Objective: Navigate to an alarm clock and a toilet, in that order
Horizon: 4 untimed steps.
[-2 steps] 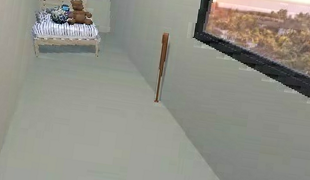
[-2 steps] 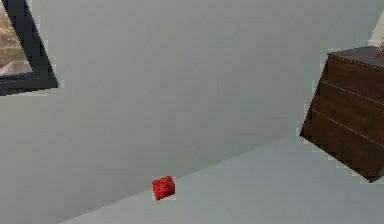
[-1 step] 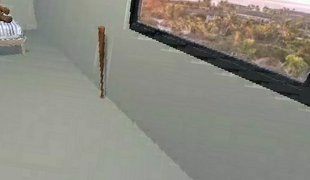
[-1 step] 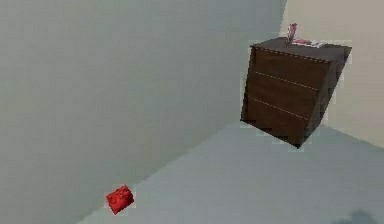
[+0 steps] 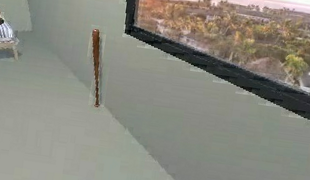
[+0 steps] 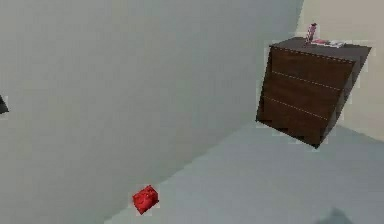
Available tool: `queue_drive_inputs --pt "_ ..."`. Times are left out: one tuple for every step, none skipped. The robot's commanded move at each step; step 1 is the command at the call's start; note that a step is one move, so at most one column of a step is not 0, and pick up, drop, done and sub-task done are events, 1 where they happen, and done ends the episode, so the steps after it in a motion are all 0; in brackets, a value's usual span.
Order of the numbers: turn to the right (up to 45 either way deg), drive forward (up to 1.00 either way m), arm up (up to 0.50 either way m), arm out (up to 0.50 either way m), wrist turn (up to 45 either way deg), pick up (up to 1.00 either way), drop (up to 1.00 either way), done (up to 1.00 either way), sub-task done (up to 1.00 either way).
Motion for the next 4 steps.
queue_drive_inputs --pt "45.0 0.0 0.0 0.0 0.0 0.0 0.0 0.0 0.0" --pt "45.0 0.0 0.0 0.0 0.0 0.0 0.0 0.0 0.0" --pt "45.0 0.0 0.0 0.0 0.0 0.0 0.0 0.0 0.0" --pt "45.0 0.0 0.0 0.0 0.0 0.0 0.0 0.0 0.0"
